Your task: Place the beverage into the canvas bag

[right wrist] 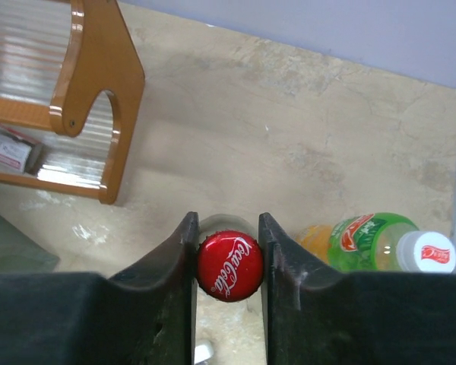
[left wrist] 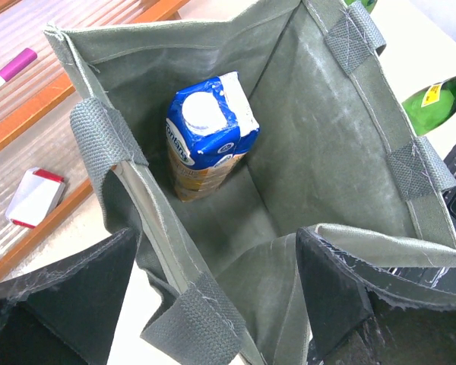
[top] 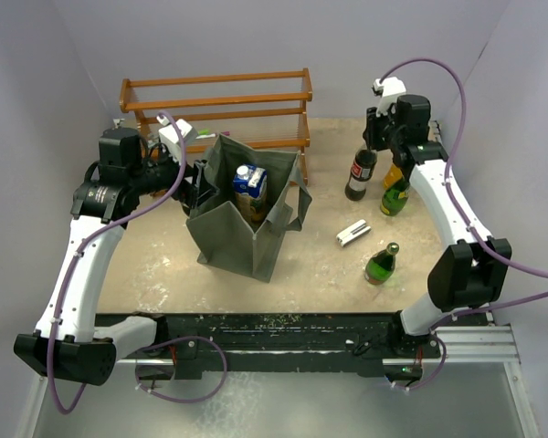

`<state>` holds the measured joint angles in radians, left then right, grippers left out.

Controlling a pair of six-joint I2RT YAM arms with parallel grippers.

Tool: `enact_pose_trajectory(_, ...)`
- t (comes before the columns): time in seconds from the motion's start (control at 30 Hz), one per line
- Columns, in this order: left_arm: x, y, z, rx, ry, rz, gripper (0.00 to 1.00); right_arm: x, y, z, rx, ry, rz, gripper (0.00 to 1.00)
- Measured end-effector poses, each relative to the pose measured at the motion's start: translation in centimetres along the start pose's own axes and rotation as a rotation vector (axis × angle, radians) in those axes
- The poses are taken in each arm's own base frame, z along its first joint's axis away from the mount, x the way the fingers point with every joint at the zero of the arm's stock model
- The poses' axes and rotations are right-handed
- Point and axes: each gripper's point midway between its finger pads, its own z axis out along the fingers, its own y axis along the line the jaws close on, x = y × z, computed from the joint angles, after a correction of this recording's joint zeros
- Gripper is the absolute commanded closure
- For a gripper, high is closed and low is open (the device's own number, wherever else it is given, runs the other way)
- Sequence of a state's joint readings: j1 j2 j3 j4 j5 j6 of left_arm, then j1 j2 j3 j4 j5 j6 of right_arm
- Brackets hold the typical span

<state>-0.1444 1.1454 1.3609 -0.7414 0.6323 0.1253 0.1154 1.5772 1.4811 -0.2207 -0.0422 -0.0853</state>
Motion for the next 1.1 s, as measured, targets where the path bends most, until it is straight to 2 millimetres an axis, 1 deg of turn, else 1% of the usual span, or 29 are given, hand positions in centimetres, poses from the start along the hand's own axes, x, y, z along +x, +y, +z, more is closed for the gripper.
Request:
enact_pose_trajectory(0.03,0.0,0.0,0.0,0.000,0.000,0.000,0.12,0.0,0.2,0.0,-0.008,0.000,0.007,0.95)
enact_pose_trajectory(0.07,0.0,0.0,0.0,0.000,0.000,0.000,0.12,0.0,0.2,-0.1,-0.012,0.004,0.009,1.00)
enact_pose_trajectory(0.27,0.0,0.0,0.0,0.000,0.000,0.000,0.12,0.1,0.6,-1.0,-0.037,0.035,-0.011,1.00)
enact_pose_trajectory(0.4,0.0,0.0,0.0,0.000,0.001,0.000,0.12,0.4,1.1,-2.7,-0.065,0.073,-0.026,1.00)
enact_pose_trajectory(0.5,0.0,0.1,0.1,0.000,0.002,-0.001,0.12,-0.5,1.6,-4.5,-0.081,0.071,-0.034,1.00)
enact_pose_trajectory(0.57,0.1,0.1,0.1,0.000,0.005,-0.001,0.12,-1.9,2.2,-6.2,-0.093,0.045,-0.049,1.00)
enact_pose_trajectory(0.63,0.2,0.2,0.3,0.000,0.009,0.002,0.12,-3.8,3.2,-8.1,-0.112,0.001,-0.072,1.00)
enact_pose_trajectory(0.77,0.5,0.7,0.4,-0.013,0.021,0.016,0.12,-8.6,6.6,-12.7,-0.186,-0.131,-0.129,1.00)
enact_pose_trajectory(0.9,0.4,1.1,0.3,-0.035,0.026,0.050,0.11,-13.1,9.2,-16.7,-0.287,-0.252,-0.135,1.00)
enact_pose_trajectory(0.97,0.2,1.3,0.1,-0.043,0.023,0.069,0.11,-15.0,10.2,-18.7,-0.338,-0.304,-0.129,1.00)
enact_pose_trajectory(1.1,-0.4,1.5,-0.1,-0.056,0.014,0.102,0.11,-18.2,11.3,-21.9,-0.410,-0.400,-0.128,1.00)
